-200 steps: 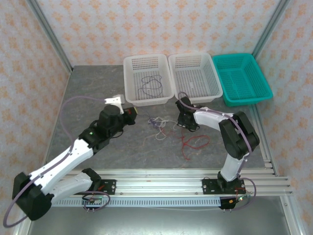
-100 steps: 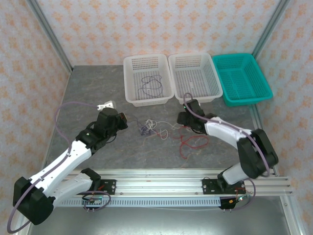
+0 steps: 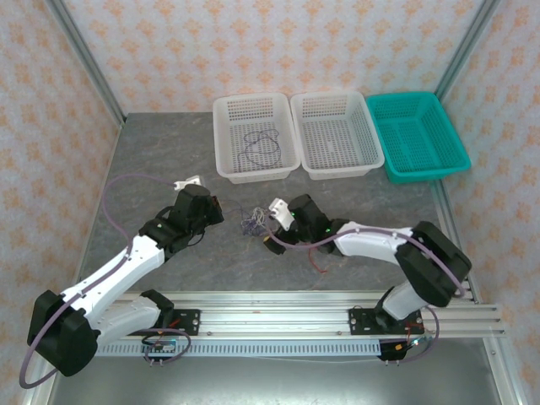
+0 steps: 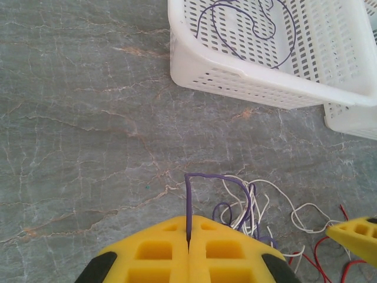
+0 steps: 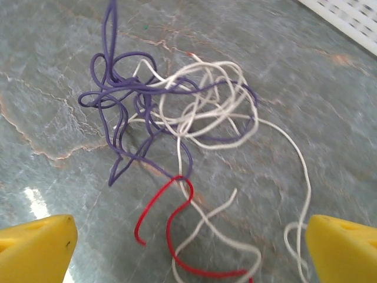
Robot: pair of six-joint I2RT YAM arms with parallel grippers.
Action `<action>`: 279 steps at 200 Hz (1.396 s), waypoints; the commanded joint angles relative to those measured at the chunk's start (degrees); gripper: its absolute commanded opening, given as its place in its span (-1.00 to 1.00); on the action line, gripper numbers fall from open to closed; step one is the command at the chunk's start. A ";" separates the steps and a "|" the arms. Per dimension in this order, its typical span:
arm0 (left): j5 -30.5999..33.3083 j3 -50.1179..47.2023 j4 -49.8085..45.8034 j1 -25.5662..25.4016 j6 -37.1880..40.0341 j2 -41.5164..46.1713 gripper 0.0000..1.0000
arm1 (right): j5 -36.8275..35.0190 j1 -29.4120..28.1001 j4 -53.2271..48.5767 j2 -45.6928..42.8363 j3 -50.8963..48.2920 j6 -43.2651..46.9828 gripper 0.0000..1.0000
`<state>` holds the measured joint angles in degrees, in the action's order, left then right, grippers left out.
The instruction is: Untangle the cables
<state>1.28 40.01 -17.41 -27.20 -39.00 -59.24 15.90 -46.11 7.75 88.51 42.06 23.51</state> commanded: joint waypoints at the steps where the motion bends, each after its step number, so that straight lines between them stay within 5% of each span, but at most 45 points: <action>1: 0.00 0.67 0.06 0.77 1.01 0.78 -1.00 | -1.83 -0.04 0.78 4.04 3.81 11.21 0.99; 39: -0.27 0.42 -0.70 1.23 2.17 1.91 -1.00 | -2.82 -0.04 -0.77 13.90 11.17 17.25 0.99; 61: 0.27 -0.16 -1.56 1.55 2.35 3.30 -1.00 | -1.83 -0.04 -4.74 18.22 14.55 16.74 0.79; 100: 0.26 -3.33 -1.54 5.67 -0.59 8.80 -1.00 | 2.20 1.22 -5.41 20.74 14.49 8.54 0.01; 149: 2.49 -4.07 -5.96 13.74 -0.37 14.66 -1.00 | -2.69 3.17 -3.39 20.05 10.93 -1.42 -1.00; 231: -5.51 -7.32 -6.17 28.78 -2.10 13.74 -1.00 | -13.99 11.44 12.64 3.15 -7.70 -22.69 -1.00; 279: -10.22 -11.03 -4.00 36.67 -3.49 11.98 -1.00 | -19.04 25.73 10.71 -6.77 -15.32 -44.68 -1.00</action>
<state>-6.26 30.74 -22.72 6.22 -41.12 -46.87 2.72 -27.70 18.92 86.91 30.28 -5.19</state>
